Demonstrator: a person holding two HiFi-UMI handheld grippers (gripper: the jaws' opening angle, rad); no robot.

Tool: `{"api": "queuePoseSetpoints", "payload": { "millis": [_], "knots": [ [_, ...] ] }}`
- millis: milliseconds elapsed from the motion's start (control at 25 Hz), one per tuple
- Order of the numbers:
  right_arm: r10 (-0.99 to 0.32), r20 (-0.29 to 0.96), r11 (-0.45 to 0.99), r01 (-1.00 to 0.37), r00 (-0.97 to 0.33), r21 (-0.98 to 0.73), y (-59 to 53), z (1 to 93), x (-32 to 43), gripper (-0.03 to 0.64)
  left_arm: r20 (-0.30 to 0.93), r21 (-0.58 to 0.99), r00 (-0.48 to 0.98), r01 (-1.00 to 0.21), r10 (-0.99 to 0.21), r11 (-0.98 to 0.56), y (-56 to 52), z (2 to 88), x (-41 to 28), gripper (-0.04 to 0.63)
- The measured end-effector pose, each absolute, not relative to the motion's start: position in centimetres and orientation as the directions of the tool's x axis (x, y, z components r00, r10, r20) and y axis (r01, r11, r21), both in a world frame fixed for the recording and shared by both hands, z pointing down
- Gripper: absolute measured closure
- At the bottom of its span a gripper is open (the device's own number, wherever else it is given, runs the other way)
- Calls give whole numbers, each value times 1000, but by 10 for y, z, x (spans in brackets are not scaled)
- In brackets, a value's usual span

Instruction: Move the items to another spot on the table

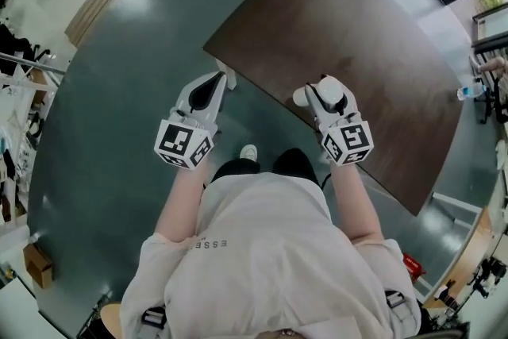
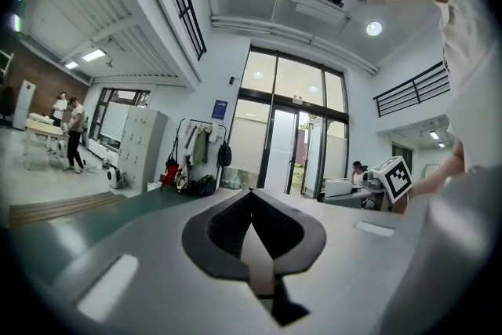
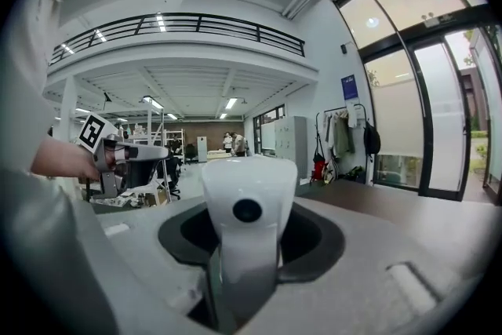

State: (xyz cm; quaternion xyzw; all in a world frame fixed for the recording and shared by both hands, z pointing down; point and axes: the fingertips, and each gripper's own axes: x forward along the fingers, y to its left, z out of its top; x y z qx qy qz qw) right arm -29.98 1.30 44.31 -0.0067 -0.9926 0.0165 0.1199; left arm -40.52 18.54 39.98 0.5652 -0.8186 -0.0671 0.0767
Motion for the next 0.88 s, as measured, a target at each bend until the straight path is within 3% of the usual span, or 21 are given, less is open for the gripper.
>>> {"api": "queuePoseSetpoints", "payload": {
  "millis": [440,880],
  "knots": [
    [172,268,985,169,-948,-35,55,464,-436,446,95,231,-483,-840,-871,491,242,428,-492,580],
    [138,267,990,137,-954,-25,41,480,-546,446,124,219,-433,-866,-893,450,212,431,-602,580]
  ]
}}
